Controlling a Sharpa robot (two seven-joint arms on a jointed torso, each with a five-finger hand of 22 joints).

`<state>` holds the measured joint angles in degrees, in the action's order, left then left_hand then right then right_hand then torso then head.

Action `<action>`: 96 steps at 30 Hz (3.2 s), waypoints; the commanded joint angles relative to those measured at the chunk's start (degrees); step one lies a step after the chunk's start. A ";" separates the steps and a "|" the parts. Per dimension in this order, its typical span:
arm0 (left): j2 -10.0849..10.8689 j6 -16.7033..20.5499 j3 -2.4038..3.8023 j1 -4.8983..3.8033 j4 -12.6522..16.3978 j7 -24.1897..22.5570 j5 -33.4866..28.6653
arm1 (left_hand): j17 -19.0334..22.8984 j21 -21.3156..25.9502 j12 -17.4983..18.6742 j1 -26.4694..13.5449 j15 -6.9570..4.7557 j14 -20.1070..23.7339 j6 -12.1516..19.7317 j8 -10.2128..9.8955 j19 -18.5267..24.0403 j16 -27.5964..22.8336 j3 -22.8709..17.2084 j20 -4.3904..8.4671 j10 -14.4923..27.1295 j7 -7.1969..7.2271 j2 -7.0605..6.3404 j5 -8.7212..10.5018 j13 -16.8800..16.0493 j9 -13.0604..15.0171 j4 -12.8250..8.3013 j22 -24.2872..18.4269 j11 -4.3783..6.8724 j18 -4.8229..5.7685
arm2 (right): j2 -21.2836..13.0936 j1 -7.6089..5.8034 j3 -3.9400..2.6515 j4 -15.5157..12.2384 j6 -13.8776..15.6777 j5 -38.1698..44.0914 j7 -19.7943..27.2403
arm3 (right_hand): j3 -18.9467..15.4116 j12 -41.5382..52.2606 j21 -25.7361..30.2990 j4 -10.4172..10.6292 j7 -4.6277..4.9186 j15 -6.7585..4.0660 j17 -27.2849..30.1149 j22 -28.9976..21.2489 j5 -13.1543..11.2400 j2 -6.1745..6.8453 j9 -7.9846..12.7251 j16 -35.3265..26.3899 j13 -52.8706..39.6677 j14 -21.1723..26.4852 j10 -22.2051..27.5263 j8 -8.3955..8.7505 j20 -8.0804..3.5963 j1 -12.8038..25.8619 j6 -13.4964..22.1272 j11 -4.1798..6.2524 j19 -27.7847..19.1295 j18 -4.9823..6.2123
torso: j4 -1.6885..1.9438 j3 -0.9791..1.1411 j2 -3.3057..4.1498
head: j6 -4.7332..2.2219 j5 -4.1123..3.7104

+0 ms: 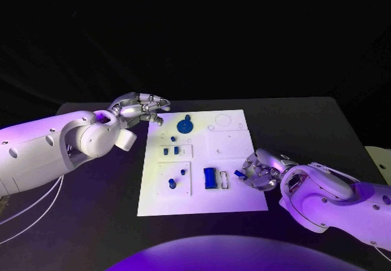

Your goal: Assemble the parts on the task board

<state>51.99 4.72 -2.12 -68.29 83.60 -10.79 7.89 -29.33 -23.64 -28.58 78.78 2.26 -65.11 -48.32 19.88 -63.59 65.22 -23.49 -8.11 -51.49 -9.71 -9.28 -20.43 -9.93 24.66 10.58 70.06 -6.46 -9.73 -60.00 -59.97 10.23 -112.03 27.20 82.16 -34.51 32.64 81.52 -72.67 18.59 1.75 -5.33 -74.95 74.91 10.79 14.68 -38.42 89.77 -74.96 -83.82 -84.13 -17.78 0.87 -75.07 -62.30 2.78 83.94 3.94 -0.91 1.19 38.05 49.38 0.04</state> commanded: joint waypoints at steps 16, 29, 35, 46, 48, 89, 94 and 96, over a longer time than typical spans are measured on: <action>-0.09 -1.20 0.04 -0.03 0.37 -0.50 0.32 | 0.06 0.22 -0.16 0.06 0.02 0.54 0.38 0.21 -0.14 0.38 -0.03 -0.05 0.39 0.07 0.10 -0.39 0.01 0.06 -0.09 0.09 -0.13 -0.54 | 4.22 0.09 -0.01 1.34 -0.07 -9.67 0.79 | 4.72 1.07 -0.64 -3.08 0.06 -0.18 -15.05 11.01 -1.09 0.60 -3.22 0.23 -8.86 -6.18 -1.84 -2.01 -0.10 5.49 0.42 -0.57 2.01 -0.87 | 0.05 0.07 0.04 | -0.09 0.11; -0.12 -1.55 0.04 -0.03 0.87 -0.18 0.32 | 0.06 0.24 -0.19 0.02 0.04 0.56 0.41 0.29 -0.15 0.41 -0.02 -0.06 0.44 0.09 0.07 -0.57 0.02 0.07 -0.09 0.11 -0.13 -0.53 | 6.32 0.63 -0.01 2.96 -0.84 -9.79 -1.21 | 3.71 1.78 -1.45 -2.18 -0.01 -0.21 -15.05 11.19 -2.01 0.64 -3.36 0.23 -9.48 -6.18 -2.23 -2.08 -0.10 9.95 -0.25 -0.52 2.25 -1.00 | 0.01 0.10 0.04 | 0.11 0.03; -0.11 -1.50 0.04 -0.03 0.85 -0.03 0.32 | 0.07 0.25 -0.20 0.01 0.04 0.57 0.43 0.31 -0.15 0.41 -0.01 -0.06 0.45 0.08 0.06 -0.61 0.02 0.07 -0.08 0.12 -0.14 -0.53 | 6.82 0.68 -0.01 3.10 -0.79 -9.70 -1.28 | 2.90 1.80 -1.41 -2.13 0.00 -0.21 -15.05 11.18 -3.50 0.70 -3.35 0.23 -9.51 -6.18 -2.24 -1.96 -0.11 11.50 -0.36 -0.54 2.25 -0.99 | 0.05 0.13 0.03 | 0.19 0.09; -0.11 -1.21 0.04 -0.03 0.75 0.07 0.31 | 0.07 0.28 -0.16 -0.12 0.07 0.61 0.48 0.39 -0.14 0.43 0.09 -0.08 0.65 0.06 -0.12 -0.72 0.06 0.07 -0.05 0.15 -0.19 -0.53 | 7.10 0.69 -0.01 3.38 -0.73 -9.53 -1.28 | 1.88 1.93 -1.34 -2.01 0.03 -0.18 -15.05 11.15 -4.77 0.54 -3.27 0.23 -9.64 -6.18 -2.31 -1.79 -0.09 13.20 -0.54 -0.57 2.22 -0.98 | 0.03 0.09 0.04 | 0.24 0.10; -0.12 -1.19 0.04 -0.03 0.71 0.08 0.31 | 0.07 0.28 -0.16 -0.12 0.07 0.61 0.48 0.39 -0.14 0.43 0.09 -0.08 0.65 0.06 -0.12 -0.72 0.06 0.07 -0.05 0.15 -0.19 -0.53 | 7.17 0.69 -0.01 3.37 -0.75 -9.52 -1.20 | 1.62 1.92 -1.21 -2.01 0.05 -0.17 -15.05 11.12 -5.07 0.58 -3.25 0.23 -9.64 -6.18 -2.30 -1.74 -0.08 13.51 -0.54 -0.59 2.19 -0.96 | 0.04 0.10 0.04 | 0.26 0.09; -0.10 -1.00 -0.01 0.01 0.30 -0.83 0.02 | 0.10 0.39 -0.15 -0.25 0.16 0.81 0.54 0.55 -0.07 0.43 0.12 -0.13 1.05 0.04 -0.14 -0.84 0.09 0.07 0.01 0.18 -0.28 -0.49 | 4.17 0.44 -0.09 2.74 0.27 -9.97 4.64 | -6.06 0.79 0.57 -2.19 0.24 -0.09 -15.05 10.68 -7.48 0.14 -2.81 0.23 -8.87 -6.18 -1.64 -0.32 -0.01 9.19 -0.32 -0.72 1.64 -0.64 | 0.01 0.15 -0.04 | 0.05 -0.10; 0.60 -0.72 -0.21 0.05 0.42 -2.55 -0.98 | 0.12 0.56 -0.48 -0.74 0.22 1.01 0.64 0.74 0.05 0.46 0.50 -0.20 0.91 0.00 -0.39 -0.38 0.00 0.06 0.28 0.20 -0.28 -0.48 | 2.43 -2.39 -0.32 3.19 2.37 -19.17 14.60 | -6.45 -0.92 3.99 -1.99 1.36 0.71 -14.14 9.83 -7.01 -0.21 -2.33 -0.14 -7.57 -5.97 -0.53 1.13 0.59 9.52 2.23 -1.69 0.61 -0.09 | 0.03 0.15 -0.09 | -0.66 -0.28; 0.67 -0.35 -0.29 0.16 0.20 -3.62 -1.77 | 0.14 0.77 -0.81 -1.06 0.21 1.18 0.78 0.93 0.16 0.51 0.80 -0.21 0.75 0.03 -0.42 0.70 -0.06 0.04 0.54 0.19 -0.20 -0.52 | 2.21 -3.92 -0.36 4.35 2.89 -24.42 19.53 | -5.86 -2.56 7.69 -2.24 1.77 1.02 -12.89 8.89 -6.41 -0.58 -2.22 -0.68 -6.30 -5.67 0.54 1.67 0.90 8.47 3.36 -2.06 -0.47 0.56 | 0.07 0.05 -0.29 | -1.15 -0.46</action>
<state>52.71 4.26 -2.41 -68.21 83.83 -11.46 7.76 -29.26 -23.02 -29.19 78.24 2.45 -64.45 -47.91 20.60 -63.58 65.44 -22.90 -8.10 -50.88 -9.71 -9.82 -20.05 -9.93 24.64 11.17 70.20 -6.66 -9.73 -57.70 -63.24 9.92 -108.38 28.05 67.29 -25.94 26.54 79.13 -65.63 16.39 3.53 -4.73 -74.91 74.90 4.23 14.18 -40.68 89.22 -74.92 -84.00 -83.57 -16.29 1.63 -66.26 -59.29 0.77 83.69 3.94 -0.91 1.32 37.98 48.85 -0.23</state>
